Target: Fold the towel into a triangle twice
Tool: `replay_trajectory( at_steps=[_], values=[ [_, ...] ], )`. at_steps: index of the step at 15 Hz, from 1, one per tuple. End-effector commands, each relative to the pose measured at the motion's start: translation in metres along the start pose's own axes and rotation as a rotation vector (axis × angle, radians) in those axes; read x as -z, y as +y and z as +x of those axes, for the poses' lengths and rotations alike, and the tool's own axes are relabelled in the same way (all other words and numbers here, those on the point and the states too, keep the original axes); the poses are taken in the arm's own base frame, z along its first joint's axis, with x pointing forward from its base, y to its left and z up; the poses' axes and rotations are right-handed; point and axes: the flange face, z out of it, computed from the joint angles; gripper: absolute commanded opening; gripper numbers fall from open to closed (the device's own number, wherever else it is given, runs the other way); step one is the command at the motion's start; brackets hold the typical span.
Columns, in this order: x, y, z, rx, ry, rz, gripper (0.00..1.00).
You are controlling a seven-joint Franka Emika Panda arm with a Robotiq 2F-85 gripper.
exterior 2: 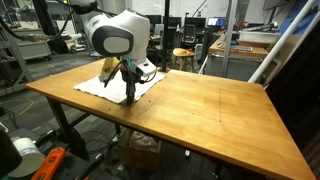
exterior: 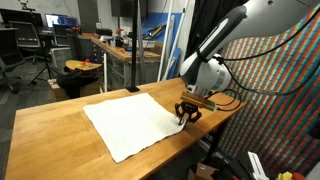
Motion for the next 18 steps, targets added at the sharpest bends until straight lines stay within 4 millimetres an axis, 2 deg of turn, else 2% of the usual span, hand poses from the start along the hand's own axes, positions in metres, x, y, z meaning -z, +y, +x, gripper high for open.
replay_trajectory(
  at_steps=[1, 5, 9, 18],
  values=[
    [-0.001, -0.010, -0.002, 0.016, 0.001, 0.011, 0.00],
    [0.008, -0.013, -0.004, 0.010, 0.002, -0.005, 0.01],
    [0.025, -0.017, -0.003, 0.007, 0.017, -0.028, 0.01],
    [0.087, -0.035, -0.007, 0.022, 0.062, -0.081, 0.01]
  ],
)
